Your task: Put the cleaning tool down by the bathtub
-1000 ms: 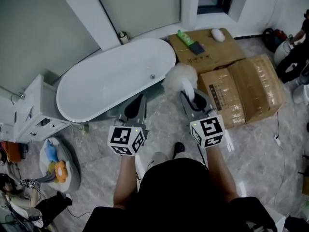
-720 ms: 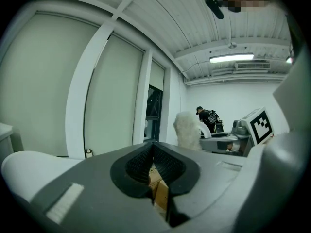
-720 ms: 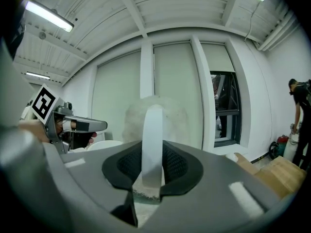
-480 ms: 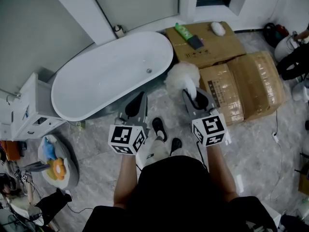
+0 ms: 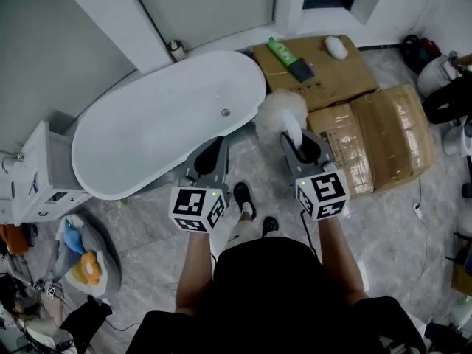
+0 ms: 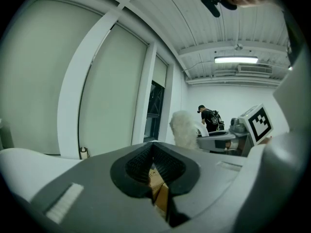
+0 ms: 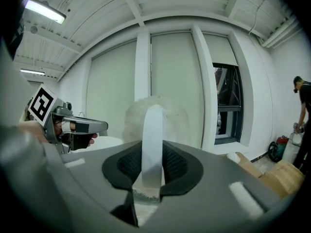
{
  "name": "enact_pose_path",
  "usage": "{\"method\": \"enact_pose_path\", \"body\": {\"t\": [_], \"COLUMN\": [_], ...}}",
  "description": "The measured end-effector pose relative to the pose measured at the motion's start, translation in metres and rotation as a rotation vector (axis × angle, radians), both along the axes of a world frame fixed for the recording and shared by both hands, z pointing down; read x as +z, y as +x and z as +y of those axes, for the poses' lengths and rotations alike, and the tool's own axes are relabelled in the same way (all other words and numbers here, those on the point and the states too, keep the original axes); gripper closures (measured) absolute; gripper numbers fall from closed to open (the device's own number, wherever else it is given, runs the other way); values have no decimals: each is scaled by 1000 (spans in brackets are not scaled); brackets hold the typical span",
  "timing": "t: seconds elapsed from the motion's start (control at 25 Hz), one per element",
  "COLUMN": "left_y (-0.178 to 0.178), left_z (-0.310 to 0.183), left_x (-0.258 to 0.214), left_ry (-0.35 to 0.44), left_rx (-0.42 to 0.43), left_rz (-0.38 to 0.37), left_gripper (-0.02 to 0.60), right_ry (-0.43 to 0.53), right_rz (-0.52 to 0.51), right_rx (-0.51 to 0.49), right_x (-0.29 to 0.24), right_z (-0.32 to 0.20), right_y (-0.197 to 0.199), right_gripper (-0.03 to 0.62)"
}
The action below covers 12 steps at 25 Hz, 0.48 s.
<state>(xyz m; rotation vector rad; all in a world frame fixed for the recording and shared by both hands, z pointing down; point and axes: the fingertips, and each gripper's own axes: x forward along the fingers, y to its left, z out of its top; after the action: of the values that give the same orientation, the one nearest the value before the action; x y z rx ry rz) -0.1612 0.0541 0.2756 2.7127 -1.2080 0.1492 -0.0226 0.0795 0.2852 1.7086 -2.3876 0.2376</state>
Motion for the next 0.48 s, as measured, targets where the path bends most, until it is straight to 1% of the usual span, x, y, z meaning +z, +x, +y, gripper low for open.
{"method": "enact_pose_path", "body": {"t": [0.32, 0.48], "left_y": [3, 2], "left_z": [-96, -127], "left_x": [-10, -11], "left_ry": [13, 17], "left_rx": [40, 70], "left_rz": [59, 65], "left_gripper": [583, 583], "right_ry": [13, 20], "right_rz": [44, 51], "right_rx": [26, 51], "right_x": [-22, -26], "right_z": [-85, -114], "right_y": [-4, -9], "right_gripper": [503, 503]}}
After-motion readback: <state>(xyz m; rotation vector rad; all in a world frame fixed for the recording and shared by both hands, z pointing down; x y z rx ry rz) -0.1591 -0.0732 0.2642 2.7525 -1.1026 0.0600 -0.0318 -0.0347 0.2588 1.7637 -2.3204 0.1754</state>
